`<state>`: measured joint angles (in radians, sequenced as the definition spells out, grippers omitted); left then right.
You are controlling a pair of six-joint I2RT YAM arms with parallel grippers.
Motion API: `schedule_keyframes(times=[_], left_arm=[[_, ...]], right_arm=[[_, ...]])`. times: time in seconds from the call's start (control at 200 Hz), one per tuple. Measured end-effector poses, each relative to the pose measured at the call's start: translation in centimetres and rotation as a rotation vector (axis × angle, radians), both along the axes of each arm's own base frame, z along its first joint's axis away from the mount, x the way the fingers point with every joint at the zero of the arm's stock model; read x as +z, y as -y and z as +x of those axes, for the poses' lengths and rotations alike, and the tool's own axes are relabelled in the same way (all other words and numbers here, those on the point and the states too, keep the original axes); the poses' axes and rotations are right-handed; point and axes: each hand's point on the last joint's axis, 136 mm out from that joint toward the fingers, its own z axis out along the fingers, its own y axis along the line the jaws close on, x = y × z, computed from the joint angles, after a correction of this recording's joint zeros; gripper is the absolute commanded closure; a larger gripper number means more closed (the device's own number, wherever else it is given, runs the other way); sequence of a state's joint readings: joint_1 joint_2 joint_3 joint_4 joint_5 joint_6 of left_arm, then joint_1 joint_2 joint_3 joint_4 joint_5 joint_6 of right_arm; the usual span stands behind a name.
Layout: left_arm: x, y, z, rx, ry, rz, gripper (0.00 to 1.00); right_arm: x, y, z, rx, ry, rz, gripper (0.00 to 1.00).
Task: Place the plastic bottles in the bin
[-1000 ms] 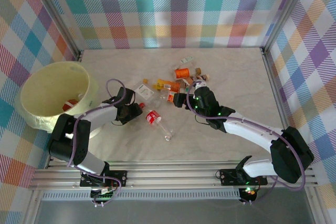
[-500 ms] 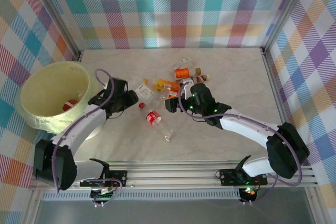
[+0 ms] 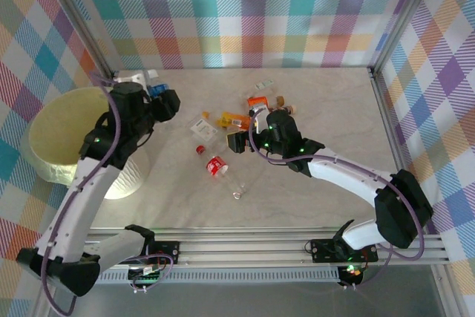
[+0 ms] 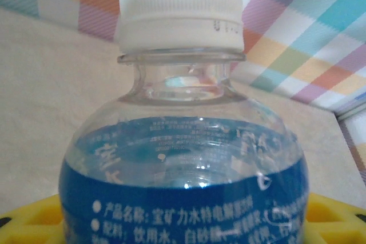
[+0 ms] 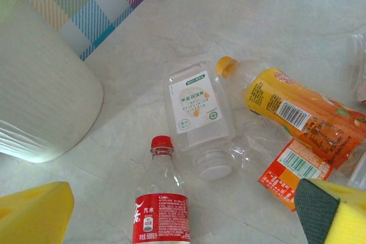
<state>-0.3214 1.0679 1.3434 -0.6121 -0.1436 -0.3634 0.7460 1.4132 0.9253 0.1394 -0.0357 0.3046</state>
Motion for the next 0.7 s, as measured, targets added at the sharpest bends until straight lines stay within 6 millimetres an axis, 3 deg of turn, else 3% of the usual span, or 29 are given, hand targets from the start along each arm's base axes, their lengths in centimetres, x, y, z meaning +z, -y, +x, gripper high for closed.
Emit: schedule_keyframes(times=[0.13, 0.3, 0.475, 0.7], left_arm=[[3.9, -3.0, -1.2, 0.101, 0.086, 0.121, 0.42], [5.8, -7.1, -2.7, 0.254, 0.112, 0.284, 0.42], [5.5, -11.2, -3.3, 0.392, 0.063, 0.375, 0.42], [4.6, -15.9, -4.5, 0.545, -0.004, 0.368, 0.43]], right_arm=[[0.0, 0.0, 0.0, 0.000, -0.002, -0.002, 0.00], [-0.1, 0.0, 0.0, 0.000, -0.002, -0.002, 0.00], [-0.1, 0.0, 0.0, 0.000, -0.002, -0.002, 0.00], [-0.2, 0.1, -0.1, 0.003, -0.002, -0.010, 0.00]])
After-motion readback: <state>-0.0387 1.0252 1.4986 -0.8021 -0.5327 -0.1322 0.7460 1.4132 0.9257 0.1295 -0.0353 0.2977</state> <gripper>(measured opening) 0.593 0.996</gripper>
